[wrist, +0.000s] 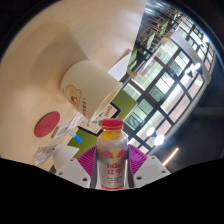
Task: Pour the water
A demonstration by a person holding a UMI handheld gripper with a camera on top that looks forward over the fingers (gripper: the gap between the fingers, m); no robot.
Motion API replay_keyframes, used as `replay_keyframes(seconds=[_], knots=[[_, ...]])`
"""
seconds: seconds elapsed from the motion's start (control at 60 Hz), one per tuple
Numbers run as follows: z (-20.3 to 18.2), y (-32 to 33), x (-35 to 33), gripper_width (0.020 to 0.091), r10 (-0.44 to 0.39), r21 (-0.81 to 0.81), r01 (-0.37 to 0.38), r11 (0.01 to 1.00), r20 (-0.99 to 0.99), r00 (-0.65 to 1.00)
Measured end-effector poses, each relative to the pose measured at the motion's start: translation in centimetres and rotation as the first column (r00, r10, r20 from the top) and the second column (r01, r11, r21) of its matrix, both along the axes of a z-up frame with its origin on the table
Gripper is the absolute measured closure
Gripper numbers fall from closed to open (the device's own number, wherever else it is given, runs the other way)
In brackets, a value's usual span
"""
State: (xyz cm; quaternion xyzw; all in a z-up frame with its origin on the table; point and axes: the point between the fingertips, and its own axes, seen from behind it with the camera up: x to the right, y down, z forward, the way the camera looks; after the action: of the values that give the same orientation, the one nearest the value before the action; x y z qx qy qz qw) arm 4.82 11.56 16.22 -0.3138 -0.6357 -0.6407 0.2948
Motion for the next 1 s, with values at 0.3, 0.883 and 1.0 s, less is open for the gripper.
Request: replay_keyframes(seconds=[0.3, 0.883, 1.0], knots=[[1.8, -0.6, 1.3, 0.0679, 0.020, 0.082, 0.005, 0.997, -0.300, 0.954], [-6.9, 1.9, 5.8, 0.0681, -0.061, -0.047, -0.039, 0.998, -0.699, -0.713], [-6.2, 1.8, 6.0, 0.0679, -0.074, -0.043, -0.062, 0.997, -0.735, -0.674]])
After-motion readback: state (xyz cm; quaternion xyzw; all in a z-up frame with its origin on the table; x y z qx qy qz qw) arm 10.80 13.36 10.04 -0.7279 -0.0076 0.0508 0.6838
